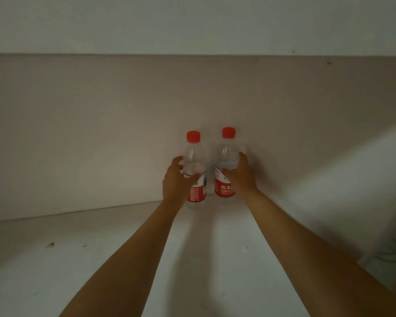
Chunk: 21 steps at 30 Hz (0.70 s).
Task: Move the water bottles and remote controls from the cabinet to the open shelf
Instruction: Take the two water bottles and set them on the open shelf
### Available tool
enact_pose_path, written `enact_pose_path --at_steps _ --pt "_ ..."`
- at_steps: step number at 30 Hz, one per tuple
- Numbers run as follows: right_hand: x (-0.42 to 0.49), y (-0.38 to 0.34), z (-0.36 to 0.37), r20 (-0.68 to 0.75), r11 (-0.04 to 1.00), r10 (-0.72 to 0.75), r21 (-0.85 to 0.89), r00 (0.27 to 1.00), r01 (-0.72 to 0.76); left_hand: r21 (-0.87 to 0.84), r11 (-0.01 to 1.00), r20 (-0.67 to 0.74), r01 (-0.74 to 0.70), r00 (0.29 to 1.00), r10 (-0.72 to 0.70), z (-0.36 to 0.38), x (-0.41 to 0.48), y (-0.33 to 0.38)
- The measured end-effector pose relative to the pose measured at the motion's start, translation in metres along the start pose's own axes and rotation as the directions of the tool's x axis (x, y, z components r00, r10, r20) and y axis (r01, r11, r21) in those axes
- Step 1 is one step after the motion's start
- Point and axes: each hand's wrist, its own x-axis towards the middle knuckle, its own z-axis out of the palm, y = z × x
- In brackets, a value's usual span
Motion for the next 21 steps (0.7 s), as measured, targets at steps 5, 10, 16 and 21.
enact_pose_path --at_steps 5,10,16,21 --pt "-0.003 0.001 -0.005 0.027 0.999 0.035 -0.012 0.999 -0.035 0.009 1.0 -0.005 0.001 1.0 -0.001 0.005 0.003 0.002" --pt "-0.006 0.004 -0.012 0.045 0.999 0.036 0.034 0.998 -0.037 -0.026 1.0 0.036 0.003 0.999 -0.002 0.016 0.004 0.005" --pt "-0.012 0.006 -0.014 0.043 0.999 0.0 0.055 0.999 -0.002 -0.005 1.0 0.049 -0.006 0.999 0.006 0.021 0.006 0.004" --pt "-0.023 0.003 -0.018 0.042 0.998 -0.013 0.07 0.999 0.01 0.034 0.999 0.08 -0.03 0.996 0.028 0.014 0.001 0.004"
